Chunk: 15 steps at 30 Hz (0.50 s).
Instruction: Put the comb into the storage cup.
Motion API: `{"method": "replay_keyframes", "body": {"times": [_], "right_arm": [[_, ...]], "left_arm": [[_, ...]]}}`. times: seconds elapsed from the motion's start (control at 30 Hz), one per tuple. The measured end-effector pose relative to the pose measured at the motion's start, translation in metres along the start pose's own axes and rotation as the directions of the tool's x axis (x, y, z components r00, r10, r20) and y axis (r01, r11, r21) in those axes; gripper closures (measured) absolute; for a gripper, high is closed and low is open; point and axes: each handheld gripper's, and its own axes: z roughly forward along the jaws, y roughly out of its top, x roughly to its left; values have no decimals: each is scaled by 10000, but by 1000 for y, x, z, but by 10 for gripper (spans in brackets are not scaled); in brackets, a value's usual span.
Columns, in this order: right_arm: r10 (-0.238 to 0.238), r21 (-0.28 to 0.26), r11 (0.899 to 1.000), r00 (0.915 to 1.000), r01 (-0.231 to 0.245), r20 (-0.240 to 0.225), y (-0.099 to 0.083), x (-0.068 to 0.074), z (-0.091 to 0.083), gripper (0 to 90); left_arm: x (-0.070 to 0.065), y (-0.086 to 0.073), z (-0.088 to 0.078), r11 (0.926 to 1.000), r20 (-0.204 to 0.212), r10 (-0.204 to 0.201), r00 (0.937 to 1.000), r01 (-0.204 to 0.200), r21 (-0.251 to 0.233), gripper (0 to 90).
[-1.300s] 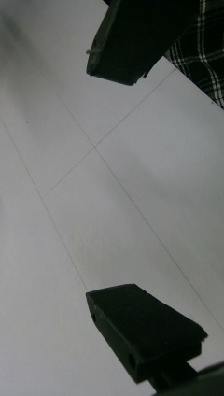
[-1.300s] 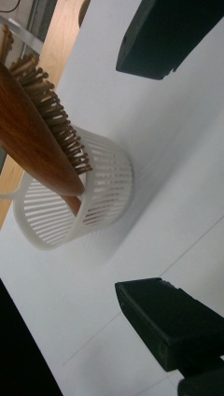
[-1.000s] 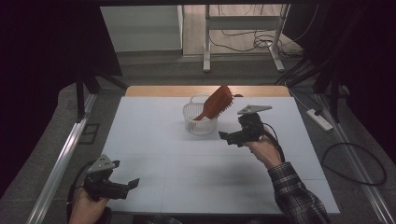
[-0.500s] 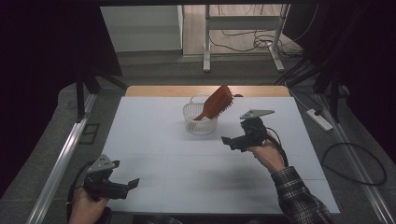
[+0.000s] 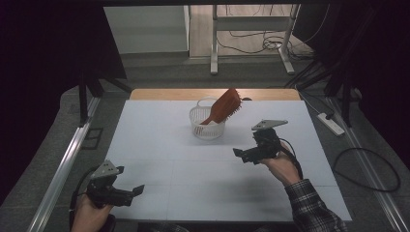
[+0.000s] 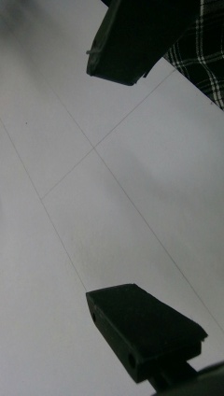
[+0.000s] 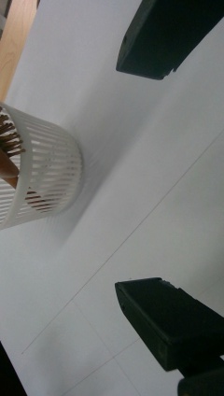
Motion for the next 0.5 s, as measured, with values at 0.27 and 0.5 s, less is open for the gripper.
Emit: {"method": "replay_keyframes", "body": {"times": [0.27,0.5], "right_arm": [[15,174,9998,10000,-17,84,-7,0,-9,0],[9,264,9997,9999,-13,153,-13,1,-16,0]], "left_arm": [[0,0,0,10000,-10,25,10000,-25,32,0],[0,0,0,10000,-19,35,10000,-35,50,0]]}}
